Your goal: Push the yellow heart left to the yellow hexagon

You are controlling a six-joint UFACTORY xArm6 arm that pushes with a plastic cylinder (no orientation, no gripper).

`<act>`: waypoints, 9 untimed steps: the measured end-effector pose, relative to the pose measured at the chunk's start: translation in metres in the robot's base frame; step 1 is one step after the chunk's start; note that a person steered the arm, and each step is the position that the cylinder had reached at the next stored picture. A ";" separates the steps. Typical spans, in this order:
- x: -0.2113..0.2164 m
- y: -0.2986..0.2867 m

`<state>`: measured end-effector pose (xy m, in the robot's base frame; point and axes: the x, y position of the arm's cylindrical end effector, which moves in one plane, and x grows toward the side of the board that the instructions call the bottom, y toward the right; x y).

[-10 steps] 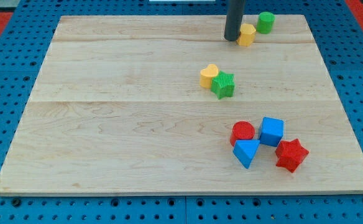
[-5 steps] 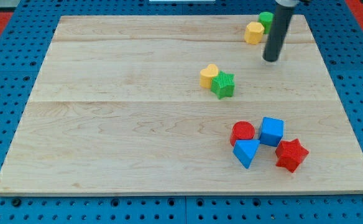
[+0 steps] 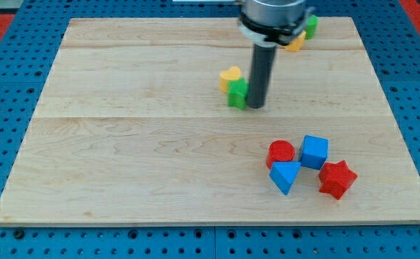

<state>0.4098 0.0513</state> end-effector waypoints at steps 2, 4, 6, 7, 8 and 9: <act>0.007 -0.011; 0.036 -0.044; -0.037 -0.067; -0.054 -0.068; -0.055 -0.062; -0.087 -0.027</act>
